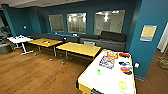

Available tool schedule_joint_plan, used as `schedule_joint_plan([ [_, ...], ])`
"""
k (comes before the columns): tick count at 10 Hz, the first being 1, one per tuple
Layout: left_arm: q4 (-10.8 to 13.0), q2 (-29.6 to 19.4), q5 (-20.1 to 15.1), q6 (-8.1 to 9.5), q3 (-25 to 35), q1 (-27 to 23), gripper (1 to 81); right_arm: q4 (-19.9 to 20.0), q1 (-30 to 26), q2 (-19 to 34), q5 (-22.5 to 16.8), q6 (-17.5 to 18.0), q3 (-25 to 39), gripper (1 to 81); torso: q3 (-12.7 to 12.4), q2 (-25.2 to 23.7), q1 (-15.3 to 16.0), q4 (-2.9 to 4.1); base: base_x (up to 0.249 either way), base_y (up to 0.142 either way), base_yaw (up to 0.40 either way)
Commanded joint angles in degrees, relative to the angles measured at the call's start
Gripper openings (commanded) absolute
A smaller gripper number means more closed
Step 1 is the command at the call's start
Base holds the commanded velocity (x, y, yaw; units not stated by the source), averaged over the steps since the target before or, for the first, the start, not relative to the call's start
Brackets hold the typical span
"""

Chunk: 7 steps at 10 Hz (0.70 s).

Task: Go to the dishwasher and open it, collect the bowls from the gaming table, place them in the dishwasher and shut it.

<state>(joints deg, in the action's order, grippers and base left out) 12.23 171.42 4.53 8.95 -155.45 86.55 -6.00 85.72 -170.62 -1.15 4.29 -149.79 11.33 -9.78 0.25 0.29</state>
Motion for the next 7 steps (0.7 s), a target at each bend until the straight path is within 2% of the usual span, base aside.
schedule_joint_plan([
  [1,0.17,-0.29,-2.51,-0.07,-0.03,-2.66,81.1,-0.07,-2.88,0.25,-2.98,-0.07,0.21,81.1,0.0,0.0,0.0,0.0,0.137,0.091,0.0],
  [7,0.16,-0.29,-2.51,-0.07,-0.03,-2.74,81.1,-0.07,-3.05,0.17,-2.98,-0.07,0.12,81.1,0.0,-0.02,-0.02,0.0,0.121,0.091,0.0],
])
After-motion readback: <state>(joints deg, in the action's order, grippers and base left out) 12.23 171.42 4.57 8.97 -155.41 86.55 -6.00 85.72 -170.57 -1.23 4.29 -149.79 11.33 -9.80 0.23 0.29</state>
